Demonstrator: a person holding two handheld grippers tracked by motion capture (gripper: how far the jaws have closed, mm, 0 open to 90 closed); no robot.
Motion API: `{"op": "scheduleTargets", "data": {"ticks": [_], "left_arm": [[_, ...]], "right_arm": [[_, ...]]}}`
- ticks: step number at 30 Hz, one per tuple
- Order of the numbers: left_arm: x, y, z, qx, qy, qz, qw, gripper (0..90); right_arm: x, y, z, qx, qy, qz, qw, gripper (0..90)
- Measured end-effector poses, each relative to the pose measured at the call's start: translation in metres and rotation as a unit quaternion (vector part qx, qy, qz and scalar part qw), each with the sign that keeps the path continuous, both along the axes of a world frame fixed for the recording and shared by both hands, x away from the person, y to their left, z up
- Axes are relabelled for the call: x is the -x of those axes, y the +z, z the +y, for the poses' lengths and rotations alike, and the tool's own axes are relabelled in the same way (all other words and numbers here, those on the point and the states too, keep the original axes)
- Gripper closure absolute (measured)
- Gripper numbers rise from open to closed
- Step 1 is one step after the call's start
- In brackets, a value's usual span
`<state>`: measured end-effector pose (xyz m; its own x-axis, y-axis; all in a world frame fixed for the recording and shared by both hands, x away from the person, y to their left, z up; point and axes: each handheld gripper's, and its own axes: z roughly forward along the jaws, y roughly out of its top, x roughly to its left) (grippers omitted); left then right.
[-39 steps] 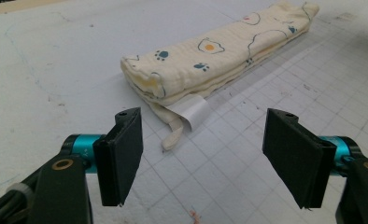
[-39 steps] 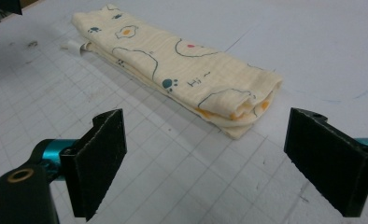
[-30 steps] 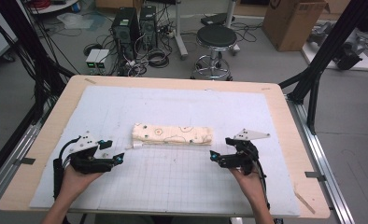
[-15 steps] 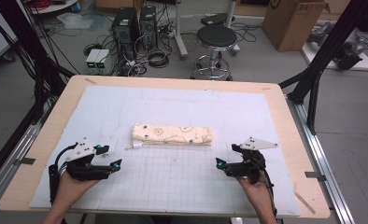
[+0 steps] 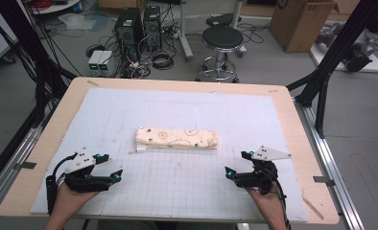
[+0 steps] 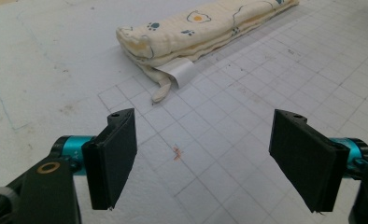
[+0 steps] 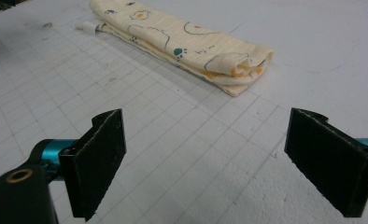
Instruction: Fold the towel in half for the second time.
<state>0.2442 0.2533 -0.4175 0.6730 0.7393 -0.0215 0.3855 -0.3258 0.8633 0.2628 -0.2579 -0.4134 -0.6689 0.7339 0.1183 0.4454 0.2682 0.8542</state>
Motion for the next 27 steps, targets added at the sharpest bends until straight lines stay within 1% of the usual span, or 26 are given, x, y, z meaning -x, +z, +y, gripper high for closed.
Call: {"op": "scheduleTargets", "data": {"ticks": [1, 2, 9, 12, 15, 19, 20, 23, 24, 27], "left_arm": [[0.001, 0.0, 0.0, 0.001, 0.0, -0.001, 1.0, 23.9], [0.002, 0.0, 0.0, 0.004, 0.002, -0.001, 1.0, 23.9], [0.007, 0.0, 0.005, 0.003, 0.005, -0.002, 1.0, 23.9], [0.008, -0.001, 0.007, 0.005, 0.007, -0.002, 1.0, 23.9], [0.01, -0.001, 0.008, 0.0, 0.009, -0.003, 1.0, 23.9], [0.01, -0.003, 0.01, 0.002, 0.01, -0.001, 0.9999, 23.9], [0.01, -0.003, 0.01, 0.003, 0.012, -0.001, 0.9999, 23.9], [0.009, -0.004, 0.01, 0.003, 0.012, -0.002, 0.9999, 23.9], [0.009, -0.004, 0.01, 0.0, 0.011, -0.002, 0.9999, 23.9], [0.008, -0.005, 0.009, 0.002, 0.013, -0.002, 0.9999, 23.9]], "right_arm": [[0.001, 0.0, 0.0, -0.002, -0.001, 0.002, 1.0, 12.1], [0.002, 0.0, -0.001, -0.001, 0.0, -0.001, 1.0, 12.1], [0.009, -0.001, -0.005, -0.007, -0.004, -0.002, 1.0, 12.0], [0.011, -0.002, -0.006, -0.005, -0.005, 0.0, 1.0, 12.1], [0.013, -0.002, -0.006, -0.005, -0.005, 0.001, 1.0, 12.0], [0.015, -0.003, -0.007, -0.001, -0.001, -0.004, 1.0, 12.0], [0.015, -0.003, -0.007, -0.003, -0.003, 0.0, 1.0, 12.0], [0.015, -0.004, -0.007, -0.005, -0.005, 0.001, 1.0, 12.0], [0.015, -0.004, -0.006, -0.004, -0.005, 0.002, 1.0, 12.0], [0.014, -0.005, -0.005, -0.002, -0.001, -0.001, 1.0, 12.0]]}}
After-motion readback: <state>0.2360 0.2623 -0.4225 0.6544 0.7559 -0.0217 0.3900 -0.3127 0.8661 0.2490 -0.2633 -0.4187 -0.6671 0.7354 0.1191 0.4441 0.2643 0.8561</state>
